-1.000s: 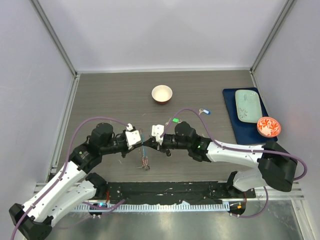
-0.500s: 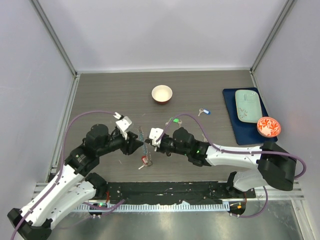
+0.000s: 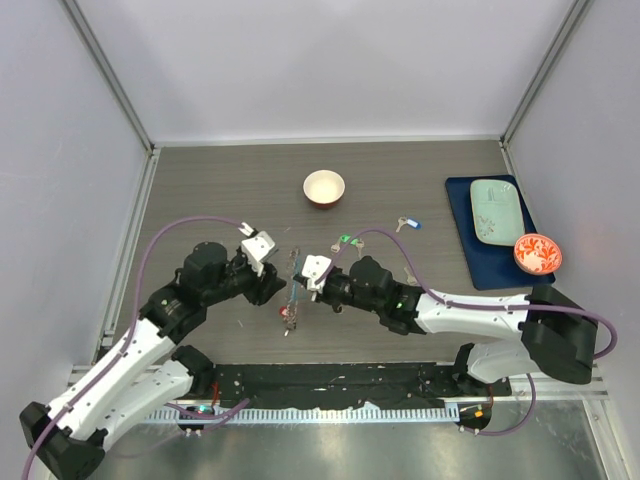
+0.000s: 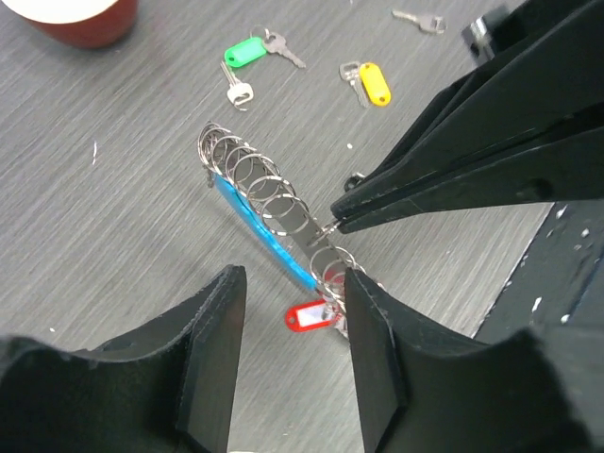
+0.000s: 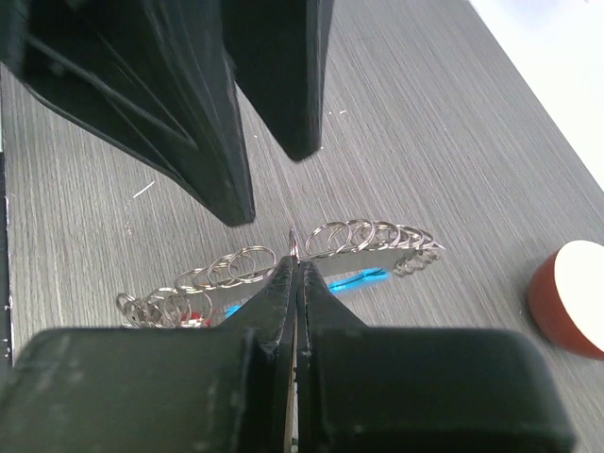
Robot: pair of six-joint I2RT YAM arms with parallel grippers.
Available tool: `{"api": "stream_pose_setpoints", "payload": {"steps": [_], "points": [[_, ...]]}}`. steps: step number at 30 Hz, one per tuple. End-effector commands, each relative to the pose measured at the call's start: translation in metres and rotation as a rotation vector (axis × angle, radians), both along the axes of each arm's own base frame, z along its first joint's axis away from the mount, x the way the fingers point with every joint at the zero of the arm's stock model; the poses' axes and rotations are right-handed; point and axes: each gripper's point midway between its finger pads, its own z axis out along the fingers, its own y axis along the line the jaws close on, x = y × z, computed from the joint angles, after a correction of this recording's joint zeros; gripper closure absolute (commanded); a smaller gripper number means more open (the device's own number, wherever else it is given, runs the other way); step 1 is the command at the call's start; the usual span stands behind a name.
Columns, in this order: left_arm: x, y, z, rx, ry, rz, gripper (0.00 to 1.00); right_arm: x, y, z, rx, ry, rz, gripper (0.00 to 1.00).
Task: Put the keys on the keyring
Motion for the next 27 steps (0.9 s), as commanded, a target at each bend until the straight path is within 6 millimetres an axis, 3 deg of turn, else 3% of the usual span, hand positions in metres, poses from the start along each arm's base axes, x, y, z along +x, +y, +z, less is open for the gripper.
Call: {"api": "stream_pose_setpoints", "payload": {"steps": [1, 10, 27], "points": [[0.009, -0.011, 0.019, 0.056, -0.125, -0.109, 0.54, -0.003, 0.003, 0.044, 0.119, -0.069, 0.019, 0.99], [0.011, -0.019, 0.011, 0.012, -0.128, -0.111, 0.68, -0.003, 0.002, 0.046, 0.149, -0.042, 0.007, 0.99], [0.012, -0.030, -0.004, -0.032, -0.067, -0.059, 0.74, -0.007, 0.004, 0.050, 0.189, -0.018, 0.020, 0.99]]}}
